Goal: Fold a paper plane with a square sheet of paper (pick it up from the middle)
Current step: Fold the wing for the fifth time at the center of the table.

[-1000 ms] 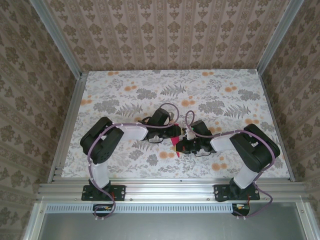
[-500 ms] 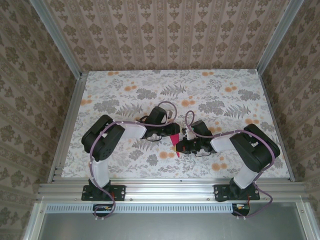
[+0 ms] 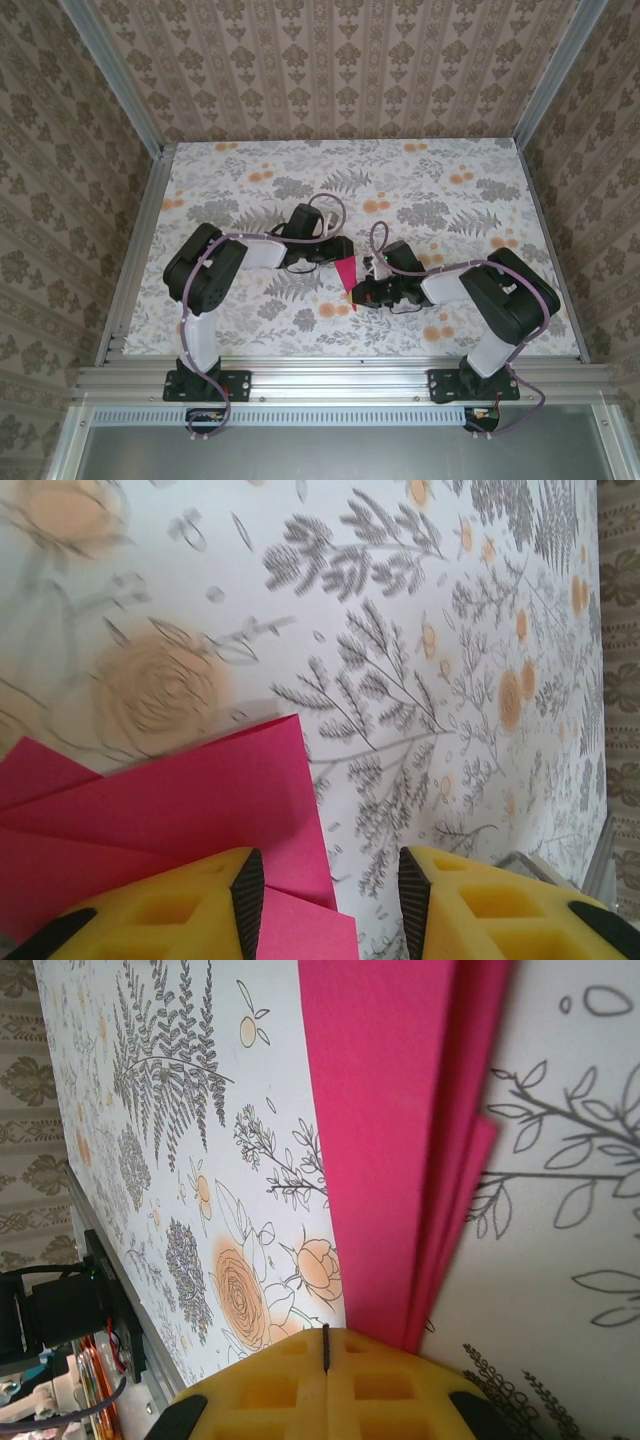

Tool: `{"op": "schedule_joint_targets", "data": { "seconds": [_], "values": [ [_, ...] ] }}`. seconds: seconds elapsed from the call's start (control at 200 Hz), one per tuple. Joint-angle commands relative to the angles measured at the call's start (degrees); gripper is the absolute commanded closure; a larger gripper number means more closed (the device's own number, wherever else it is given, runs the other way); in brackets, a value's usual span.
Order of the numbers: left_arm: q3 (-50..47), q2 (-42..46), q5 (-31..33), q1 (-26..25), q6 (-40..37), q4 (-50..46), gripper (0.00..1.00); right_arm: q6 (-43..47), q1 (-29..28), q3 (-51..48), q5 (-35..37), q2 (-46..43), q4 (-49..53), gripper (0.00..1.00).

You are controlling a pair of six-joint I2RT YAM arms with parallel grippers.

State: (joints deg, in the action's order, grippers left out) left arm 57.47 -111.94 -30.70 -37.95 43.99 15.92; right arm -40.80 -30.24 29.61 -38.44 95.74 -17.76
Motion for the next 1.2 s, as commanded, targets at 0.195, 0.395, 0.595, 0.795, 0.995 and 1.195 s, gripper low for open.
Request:
{"op": "schedule_joint_targets", "data": {
  "seconds": [0.195, 0.395, 0.595, 0.795, 0.995, 1.195],
  "values": [
    [4.3, -4.4, -2.7, 3.9, -3.5, -0.8, 0.55, 1.0, -0.6, -4.2, 2.1, 4.5, 12.2, 0.98],
    [4.0, -4.0, -3.6, 3.7, -3.9, -2.4, 0.55, -1.2, -0.6, -3.8, 2.1, 2.0, 11.6, 0.98],
    [1.7, -1.8, -1.2, 2.0, -3.8, -4.0, 0.55, -3.5, -0.7, 0.9, 6.3, -10.9, 18.4, 0.97],
    [1.7, -2.1, 0.3, 1.0, -2.2, -3.4, 0.55, -3.6, -1.0, 6.6, 11.4, -11.7, 21.5, 0.97],
    [1.3, -2.2, 0.9, 0.6, -1.4, -3.4, 0.55, -6.8, -2.6, 10.6, 10.1, -5.6, 16.2, 0.96],
    [0.5, -1.9, 1.6, 0.3, -0.2, -3.0, 0.55, -9.1, -3.4, 13.6, 12.7, -0.3, 13.6, 0.96]
  ]
}}
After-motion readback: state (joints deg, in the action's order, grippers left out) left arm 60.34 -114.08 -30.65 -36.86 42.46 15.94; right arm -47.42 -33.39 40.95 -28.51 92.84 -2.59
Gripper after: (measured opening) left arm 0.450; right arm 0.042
